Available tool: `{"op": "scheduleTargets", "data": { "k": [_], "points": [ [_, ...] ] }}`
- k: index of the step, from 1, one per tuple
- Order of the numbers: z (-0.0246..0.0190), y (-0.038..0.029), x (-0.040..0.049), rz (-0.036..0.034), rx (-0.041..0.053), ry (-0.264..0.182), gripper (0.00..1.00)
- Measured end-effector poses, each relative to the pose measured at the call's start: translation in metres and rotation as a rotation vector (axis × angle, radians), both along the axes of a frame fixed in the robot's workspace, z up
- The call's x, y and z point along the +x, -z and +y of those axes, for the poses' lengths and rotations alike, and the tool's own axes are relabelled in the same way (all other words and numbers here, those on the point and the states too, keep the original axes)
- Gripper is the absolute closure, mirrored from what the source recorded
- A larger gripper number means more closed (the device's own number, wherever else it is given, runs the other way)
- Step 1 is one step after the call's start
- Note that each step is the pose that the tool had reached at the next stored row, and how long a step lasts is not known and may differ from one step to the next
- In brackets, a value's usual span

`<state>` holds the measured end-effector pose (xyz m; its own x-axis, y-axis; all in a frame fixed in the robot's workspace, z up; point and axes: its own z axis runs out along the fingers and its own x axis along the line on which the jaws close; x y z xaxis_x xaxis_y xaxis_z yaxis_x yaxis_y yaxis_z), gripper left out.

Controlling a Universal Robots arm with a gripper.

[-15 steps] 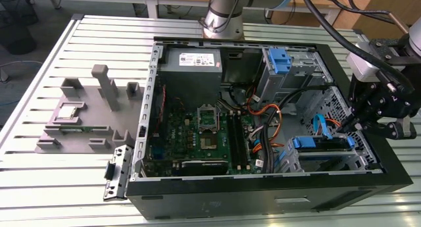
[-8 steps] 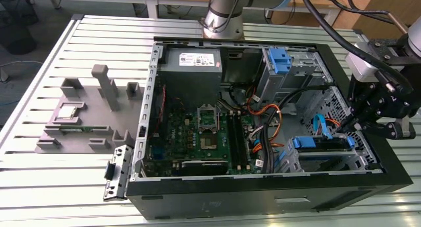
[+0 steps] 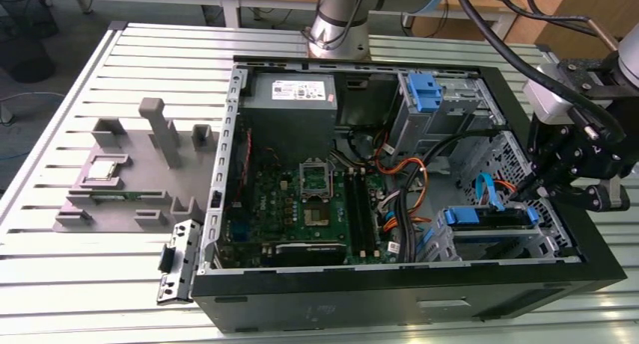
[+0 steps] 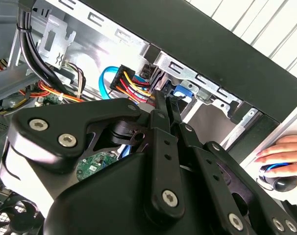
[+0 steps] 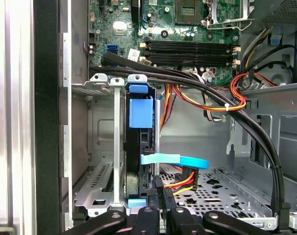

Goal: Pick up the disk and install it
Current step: 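Insert the second disk wire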

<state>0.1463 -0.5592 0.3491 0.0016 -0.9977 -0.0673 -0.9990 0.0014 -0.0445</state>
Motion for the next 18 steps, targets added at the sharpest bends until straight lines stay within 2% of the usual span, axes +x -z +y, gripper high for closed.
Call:
{"op": "scheduleTargets", "data": {
  "k": [7,10,18],
  "points": [
    [-0.0041,0.001,-0.0004,-0.0036,0.0004,0.0,0.84],
    [-0.0045,0.0029,-0.0015,-0.0097,0.0016,0.0,0.84],
    [-0.006,0.0041,-0.0056,-0.015,0.002,0.0,0.84]
  ]
}}
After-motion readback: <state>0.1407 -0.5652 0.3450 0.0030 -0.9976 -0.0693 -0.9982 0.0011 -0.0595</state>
